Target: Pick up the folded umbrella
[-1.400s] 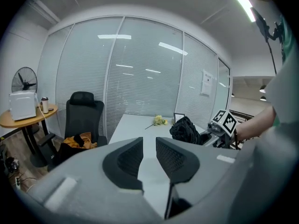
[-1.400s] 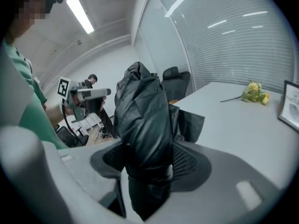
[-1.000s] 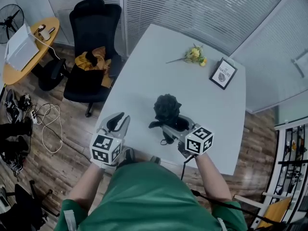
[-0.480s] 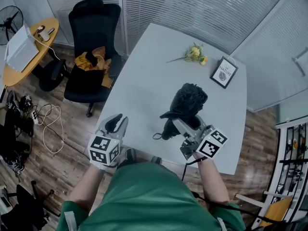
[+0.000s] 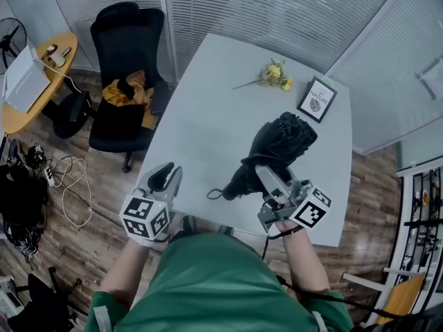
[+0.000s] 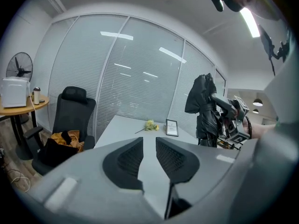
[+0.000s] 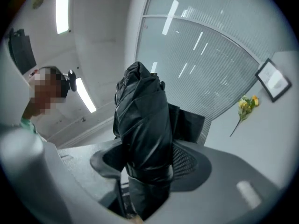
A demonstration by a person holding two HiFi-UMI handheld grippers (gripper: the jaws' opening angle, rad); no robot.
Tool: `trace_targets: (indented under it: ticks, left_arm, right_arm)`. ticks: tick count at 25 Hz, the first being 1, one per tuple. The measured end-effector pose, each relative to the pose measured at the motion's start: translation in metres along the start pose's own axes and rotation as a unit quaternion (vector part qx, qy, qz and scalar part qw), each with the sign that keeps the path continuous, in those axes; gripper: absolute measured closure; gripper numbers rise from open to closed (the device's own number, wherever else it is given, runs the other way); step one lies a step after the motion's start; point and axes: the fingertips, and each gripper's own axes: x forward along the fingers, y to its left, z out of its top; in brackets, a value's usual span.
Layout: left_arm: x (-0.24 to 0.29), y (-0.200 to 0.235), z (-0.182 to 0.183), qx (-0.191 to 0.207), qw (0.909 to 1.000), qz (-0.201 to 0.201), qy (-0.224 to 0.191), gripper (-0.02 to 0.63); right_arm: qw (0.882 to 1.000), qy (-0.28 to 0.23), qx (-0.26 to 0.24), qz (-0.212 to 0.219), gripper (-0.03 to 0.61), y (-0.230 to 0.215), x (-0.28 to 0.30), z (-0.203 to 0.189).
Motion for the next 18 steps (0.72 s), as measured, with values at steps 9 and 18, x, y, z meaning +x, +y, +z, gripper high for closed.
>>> trace_targets:
  ticks: [9, 18]
  left_arm:
    - [0.004, 0.001, -0.01, -0.063, 0.9979, -0.019, 0.0, 0.523]
    - [0.005, 0.004, -0.015, -0.086, 0.9962, -0.008, 0.004, 0.529]
  right_arm:
    - [0.995, -0.062, 0.08, 0.016, 0.311, -0.014, -0.025, 0.016]
    - [0.971, -0.128, 0.197, 0.051, 0.311, -0.018, -0.03, 0.018]
